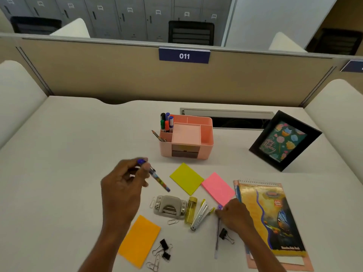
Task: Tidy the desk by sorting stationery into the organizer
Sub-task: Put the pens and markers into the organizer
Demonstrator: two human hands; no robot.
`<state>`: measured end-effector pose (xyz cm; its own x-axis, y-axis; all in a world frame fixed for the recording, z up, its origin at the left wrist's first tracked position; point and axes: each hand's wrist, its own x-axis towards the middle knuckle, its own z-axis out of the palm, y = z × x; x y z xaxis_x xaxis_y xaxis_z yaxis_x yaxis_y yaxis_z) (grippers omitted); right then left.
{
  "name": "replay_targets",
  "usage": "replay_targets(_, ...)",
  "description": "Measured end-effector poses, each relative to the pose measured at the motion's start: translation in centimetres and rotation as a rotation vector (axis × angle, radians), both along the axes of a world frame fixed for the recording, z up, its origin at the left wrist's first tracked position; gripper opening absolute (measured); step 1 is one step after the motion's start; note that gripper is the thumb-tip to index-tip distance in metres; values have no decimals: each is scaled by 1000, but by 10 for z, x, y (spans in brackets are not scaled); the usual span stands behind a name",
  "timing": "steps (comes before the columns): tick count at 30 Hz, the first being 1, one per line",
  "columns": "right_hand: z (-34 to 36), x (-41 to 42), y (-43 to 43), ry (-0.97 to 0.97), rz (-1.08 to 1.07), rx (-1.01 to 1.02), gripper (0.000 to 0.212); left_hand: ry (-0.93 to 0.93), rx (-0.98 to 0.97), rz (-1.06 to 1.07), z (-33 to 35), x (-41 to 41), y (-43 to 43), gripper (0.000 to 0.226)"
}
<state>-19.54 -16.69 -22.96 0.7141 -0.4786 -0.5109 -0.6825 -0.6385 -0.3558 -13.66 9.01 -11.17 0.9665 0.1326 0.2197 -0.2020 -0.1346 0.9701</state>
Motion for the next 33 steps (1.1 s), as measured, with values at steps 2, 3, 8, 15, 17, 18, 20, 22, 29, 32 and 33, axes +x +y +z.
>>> replay_targets(2, 6, -2, -7, -83, -1, 50, 34, -93, -21, 68, 11, 17, 4, 20)
replay_targets(3, 12, -3, -10, -129, 4, 73, 39, -144, -11, 100, 17, 28, 5, 23)
replay_targets(8, 74, -4, -19, -337, 7, 235, 27, -327, 34, 208, 40, 89, 0, 23)
replay_targets(15, 148, 39, -11, -663, 37, 459, 12, -449, 229, 130, 11, 166, -14, 29)
replay_targets(17, 156, 58, -7, -771, 29, 500, 14, -451, 316, 92, -6, 178, -16, 24)
replay_targets(18, 158, 68, -5, -818, 28, 507, 20, -445, 352, 70, -14, 182, -16, 22)
replay_targets(20, 161, 88, -1, -899, 54, 487, 25, -412, 404, 16, -27, 188, -17, 20)
replay_targets(22, 160, 109, 5, -967, 96, 461, 26, -370, 461, -32, -37, 192, -18, 20)
replay_targets(29, 137, 186, 38, -1053, 281, 219, 16, -129, 634, -182, -50, 197, -18, 21)
replay_targets(32, 125, 208, 52, -1056, 355, 152, 14, -40, 723, -253, -44, 199, -16, 22)
replay_targets(33, 121, 213, 57, -1053, 381, 144, 13, -27, 742, -266, -42, 200, -16, 21)
